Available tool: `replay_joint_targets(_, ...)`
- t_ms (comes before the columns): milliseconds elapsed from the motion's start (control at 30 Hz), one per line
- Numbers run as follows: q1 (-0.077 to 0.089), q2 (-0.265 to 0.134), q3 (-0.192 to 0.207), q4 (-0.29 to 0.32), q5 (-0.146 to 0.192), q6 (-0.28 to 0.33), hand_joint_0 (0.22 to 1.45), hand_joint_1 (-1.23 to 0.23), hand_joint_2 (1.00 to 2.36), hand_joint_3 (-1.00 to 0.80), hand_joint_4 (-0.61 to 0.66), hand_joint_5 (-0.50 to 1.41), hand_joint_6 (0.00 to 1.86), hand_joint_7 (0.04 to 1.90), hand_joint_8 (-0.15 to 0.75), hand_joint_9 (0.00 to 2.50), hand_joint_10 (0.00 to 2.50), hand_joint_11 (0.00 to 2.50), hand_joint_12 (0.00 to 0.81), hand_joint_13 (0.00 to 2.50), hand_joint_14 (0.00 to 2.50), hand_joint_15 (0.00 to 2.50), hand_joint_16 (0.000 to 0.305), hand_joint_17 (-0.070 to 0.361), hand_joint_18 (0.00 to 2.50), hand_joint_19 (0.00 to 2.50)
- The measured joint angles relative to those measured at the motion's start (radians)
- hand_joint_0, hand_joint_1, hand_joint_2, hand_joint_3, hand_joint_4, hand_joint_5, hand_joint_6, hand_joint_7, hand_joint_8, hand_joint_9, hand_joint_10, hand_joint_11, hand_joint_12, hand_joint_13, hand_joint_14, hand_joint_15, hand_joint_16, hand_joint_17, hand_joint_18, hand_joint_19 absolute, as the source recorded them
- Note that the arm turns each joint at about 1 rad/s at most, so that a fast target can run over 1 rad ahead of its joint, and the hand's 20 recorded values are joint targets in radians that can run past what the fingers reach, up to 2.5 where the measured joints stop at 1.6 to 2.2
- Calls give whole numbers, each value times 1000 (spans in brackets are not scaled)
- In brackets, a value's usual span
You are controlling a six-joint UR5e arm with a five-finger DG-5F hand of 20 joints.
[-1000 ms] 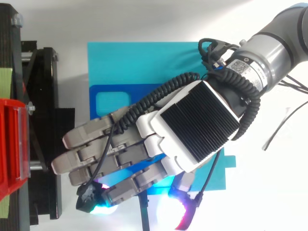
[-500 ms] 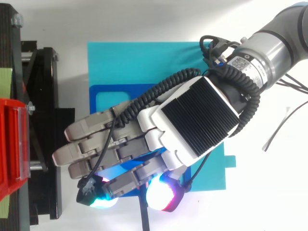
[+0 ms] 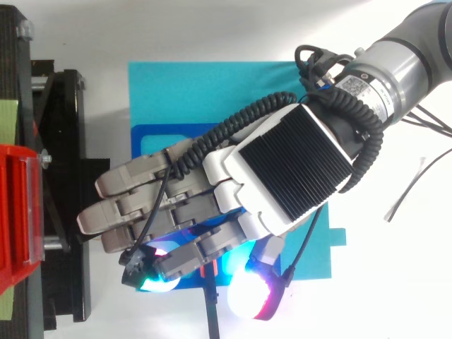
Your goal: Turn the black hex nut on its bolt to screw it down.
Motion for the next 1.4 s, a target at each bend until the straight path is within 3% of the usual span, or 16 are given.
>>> replay_joint_targets(233, -8, 0, 0, 8, -5, -5, 428, -200, 1000, -500, 320, -120, 501, 1050, 335, 364, 4, 195, 402, 13, 0, 6, 59, 134, 0, 135)
replay_joint_targets(600, -10, 0, 0, 19, -4, -24, 443, -179, 1000, -500, 304, -119, 501, 1060, 333, 381, 4, 211, 392, 15, 0, 6, 57, 128, 0, 143)
replay_joint_targets(1067, -16, -10, 1, -17, -3, -28, 447, -177, 1000, -500, 298, -122, 501, 1059, 333, 389, 4, 225, 390, 25, 0, 0, 55, 125, 0, 140)
replay_joint_targets(1200, -19, -36, 24, -16, -14, -8, 448, -179, 1000, -500, 298, -122, 501, 1063, 334, 393, 4, 213, 389, 28, 0, 8, 55, 123, 0, 142)
replay_joint_targets(1400, -21, -44, 48, -23, -47, 7, 450, -183, 1000, -500, 301, -122, 501, 1063, 333, 395, 4, 226, 389, 31, 0, 5, 54, 122, 0, 145)
